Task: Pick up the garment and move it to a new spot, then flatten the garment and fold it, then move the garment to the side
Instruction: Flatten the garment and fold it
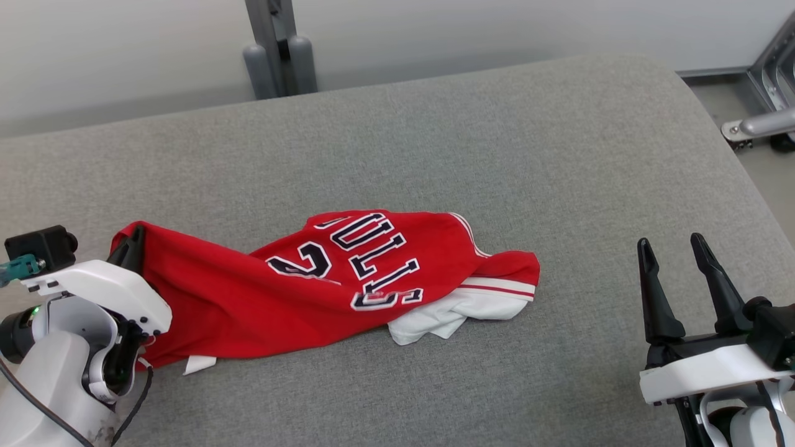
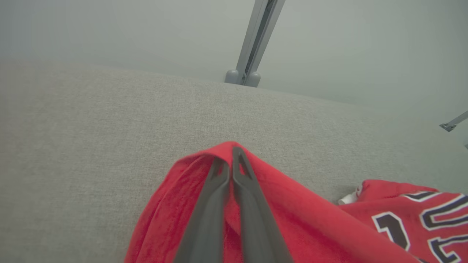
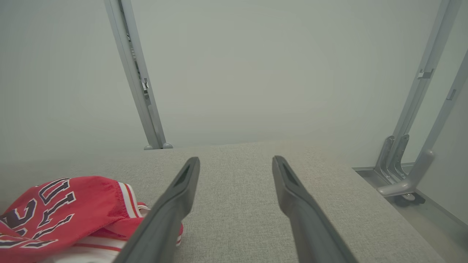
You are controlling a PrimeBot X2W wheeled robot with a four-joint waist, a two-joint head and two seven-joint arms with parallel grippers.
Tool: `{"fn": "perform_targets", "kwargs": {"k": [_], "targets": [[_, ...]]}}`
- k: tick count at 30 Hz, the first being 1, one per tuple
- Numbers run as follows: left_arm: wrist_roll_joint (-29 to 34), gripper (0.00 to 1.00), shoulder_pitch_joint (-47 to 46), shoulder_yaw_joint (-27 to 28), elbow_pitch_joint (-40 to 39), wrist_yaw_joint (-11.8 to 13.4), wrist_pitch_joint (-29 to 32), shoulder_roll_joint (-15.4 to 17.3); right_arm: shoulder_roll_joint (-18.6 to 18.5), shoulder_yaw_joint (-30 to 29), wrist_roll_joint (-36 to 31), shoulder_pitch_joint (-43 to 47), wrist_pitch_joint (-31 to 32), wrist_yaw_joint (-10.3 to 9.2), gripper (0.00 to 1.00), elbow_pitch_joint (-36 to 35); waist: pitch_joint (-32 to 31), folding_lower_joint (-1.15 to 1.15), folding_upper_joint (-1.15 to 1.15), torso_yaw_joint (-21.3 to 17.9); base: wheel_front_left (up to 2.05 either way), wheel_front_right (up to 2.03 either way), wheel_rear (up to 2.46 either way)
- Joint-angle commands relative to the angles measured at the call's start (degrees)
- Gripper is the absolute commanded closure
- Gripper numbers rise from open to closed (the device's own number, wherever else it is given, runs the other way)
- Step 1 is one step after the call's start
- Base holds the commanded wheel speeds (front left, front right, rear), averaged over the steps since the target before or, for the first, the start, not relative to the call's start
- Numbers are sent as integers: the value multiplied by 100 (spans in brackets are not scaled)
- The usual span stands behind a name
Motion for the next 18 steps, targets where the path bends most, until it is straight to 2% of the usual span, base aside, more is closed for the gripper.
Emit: {"fn": "perform_targets", "kwargs": {"k": [1,2,3,7,10,14,18], "targets": [[17,89,-199,20,284,-114,-116,-25,-29,-4,38,-73,-59,9,0,-1,157,0,0,-82,0,0,0],[24,64,-280,18,457,-165,-221,-62,-30,-7,42,-102,-74,9,0,17,196,0,0,-84,0,0,0],[79,0,-378,26,612,-198,-360,-62,-31,-4,52,-125,-88,9,0,32,227,0,0,-81,0,0,0],[189,0,-550,-19,1052,-336,-817,-141,-30,-45,74,-138,-139,10,0,125,271,0,0,9,0,0,0],[350,0,-514,-79,1168,-329,-1165,-121,-30,-67,76,-161,-167,9,0,159,244,0,0,124,0,0,0],[517,0,-280,-26,969,-192,-1591,-37,-30,-84,30,-169,-200,10,0,177,162,0,0,317,0,0,0],[718,0,54,66,330,3,-1776,34,-31,-109,-28,-135,-199,9,0,147,63,0,0,542,0,0,0]]}}
